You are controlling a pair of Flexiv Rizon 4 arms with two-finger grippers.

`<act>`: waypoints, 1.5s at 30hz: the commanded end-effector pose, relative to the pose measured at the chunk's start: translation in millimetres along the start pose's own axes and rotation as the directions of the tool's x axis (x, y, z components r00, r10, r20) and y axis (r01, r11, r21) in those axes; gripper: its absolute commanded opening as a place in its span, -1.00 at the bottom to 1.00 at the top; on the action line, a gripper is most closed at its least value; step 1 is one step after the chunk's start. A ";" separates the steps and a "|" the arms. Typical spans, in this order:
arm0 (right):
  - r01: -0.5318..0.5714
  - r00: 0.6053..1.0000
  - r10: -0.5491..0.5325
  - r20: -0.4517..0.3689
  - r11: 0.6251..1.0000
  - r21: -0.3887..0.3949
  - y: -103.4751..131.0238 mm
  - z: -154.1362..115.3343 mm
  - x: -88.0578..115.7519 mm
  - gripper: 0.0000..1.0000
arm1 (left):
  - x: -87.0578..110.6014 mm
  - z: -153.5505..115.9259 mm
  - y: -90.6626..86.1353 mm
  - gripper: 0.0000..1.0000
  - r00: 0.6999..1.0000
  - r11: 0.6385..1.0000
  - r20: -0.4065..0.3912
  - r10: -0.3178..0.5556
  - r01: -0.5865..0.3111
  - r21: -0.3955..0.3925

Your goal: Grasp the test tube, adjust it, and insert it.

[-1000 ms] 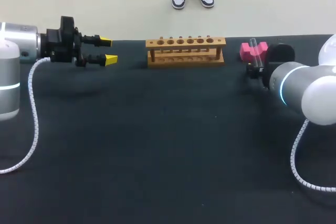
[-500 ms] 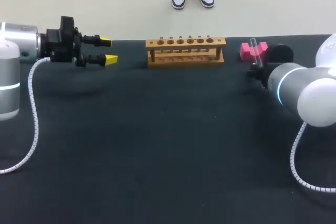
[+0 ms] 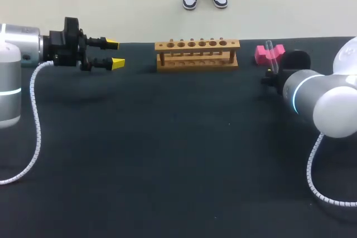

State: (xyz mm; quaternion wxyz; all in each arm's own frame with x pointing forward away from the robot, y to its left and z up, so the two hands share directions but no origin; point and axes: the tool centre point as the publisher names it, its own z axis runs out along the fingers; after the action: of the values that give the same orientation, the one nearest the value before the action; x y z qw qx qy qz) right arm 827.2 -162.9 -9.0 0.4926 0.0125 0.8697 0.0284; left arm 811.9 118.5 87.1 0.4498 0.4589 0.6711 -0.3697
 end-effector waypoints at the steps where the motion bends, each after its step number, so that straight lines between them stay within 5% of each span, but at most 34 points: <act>1: 0.028 0.948 0.029 0.318 0.985 -0.171 -3.6 -0.2 4.9 -1.00 | 1.0 0.7 1.7 1.00 1.000 1.000 0.003 0.002 -0.002 0.003; 22: 0.014 0.955 0.041 0.294 0.983 -0.182 3.4 -24.0 -8.4 -1.00 | 1.0 0.7 1.7 1.00 1.000 1.000 0.003 0.002 -0.002 0.003; 45: -0.042 0.971 0.066 0.229 0.993 -0.111 63.9 -64.9 -42.7 -1.00 | 1.0 0.7 1.7 1.00 1.000 1.000 0.003 0.002 -0.002 0.003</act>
State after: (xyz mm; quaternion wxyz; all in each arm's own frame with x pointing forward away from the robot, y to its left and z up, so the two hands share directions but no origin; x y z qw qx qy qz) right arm 795.6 -106.9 65.8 0.5261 0.0206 0.8476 0.0656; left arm 811.9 118.5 87.1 0.4498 0.4589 0.6711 -0.3697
